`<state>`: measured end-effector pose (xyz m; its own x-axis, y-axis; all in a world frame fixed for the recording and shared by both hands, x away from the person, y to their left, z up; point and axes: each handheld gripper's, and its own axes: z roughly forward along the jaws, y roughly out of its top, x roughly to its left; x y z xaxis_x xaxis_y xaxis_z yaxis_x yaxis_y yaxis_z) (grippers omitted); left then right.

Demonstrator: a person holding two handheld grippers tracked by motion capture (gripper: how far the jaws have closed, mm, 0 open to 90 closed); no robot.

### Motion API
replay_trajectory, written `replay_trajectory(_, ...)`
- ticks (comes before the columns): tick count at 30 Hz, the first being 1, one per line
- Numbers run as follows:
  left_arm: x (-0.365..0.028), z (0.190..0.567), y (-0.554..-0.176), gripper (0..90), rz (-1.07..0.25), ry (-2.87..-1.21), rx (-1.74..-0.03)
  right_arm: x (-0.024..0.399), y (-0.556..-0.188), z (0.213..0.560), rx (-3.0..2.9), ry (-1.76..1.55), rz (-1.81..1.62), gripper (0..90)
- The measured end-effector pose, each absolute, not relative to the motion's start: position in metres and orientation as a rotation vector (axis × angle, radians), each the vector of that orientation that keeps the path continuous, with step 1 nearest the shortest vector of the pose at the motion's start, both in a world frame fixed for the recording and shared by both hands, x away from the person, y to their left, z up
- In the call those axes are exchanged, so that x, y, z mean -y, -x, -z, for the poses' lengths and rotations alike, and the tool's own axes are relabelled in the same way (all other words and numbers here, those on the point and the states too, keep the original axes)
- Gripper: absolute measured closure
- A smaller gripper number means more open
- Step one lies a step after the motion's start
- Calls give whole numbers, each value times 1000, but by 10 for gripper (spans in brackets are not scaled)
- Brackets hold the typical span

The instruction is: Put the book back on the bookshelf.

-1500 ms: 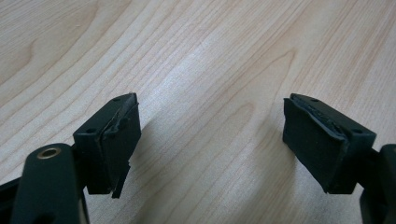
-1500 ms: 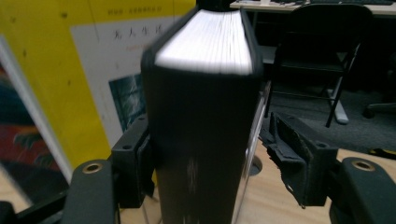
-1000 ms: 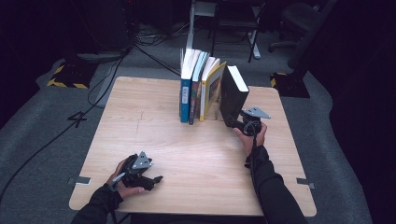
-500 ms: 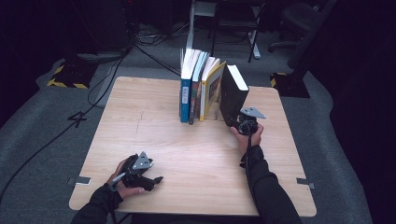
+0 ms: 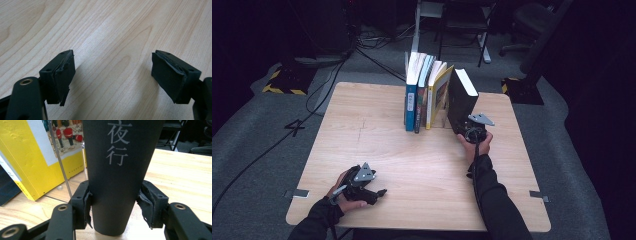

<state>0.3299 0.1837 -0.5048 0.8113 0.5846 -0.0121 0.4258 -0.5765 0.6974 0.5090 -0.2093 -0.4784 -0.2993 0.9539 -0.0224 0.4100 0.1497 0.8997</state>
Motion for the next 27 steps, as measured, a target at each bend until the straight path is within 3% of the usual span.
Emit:
replay_trajectory(12, -184, 505, -330, 196, -284, -2272, -739, 216, -506, 462, -1930, -1248, -1053, 461)
replay_trajectory(27, -184, 505, -330, 196, -284, -2271, -740, 224, -495, 437, -2138, -1120, -985, 353)
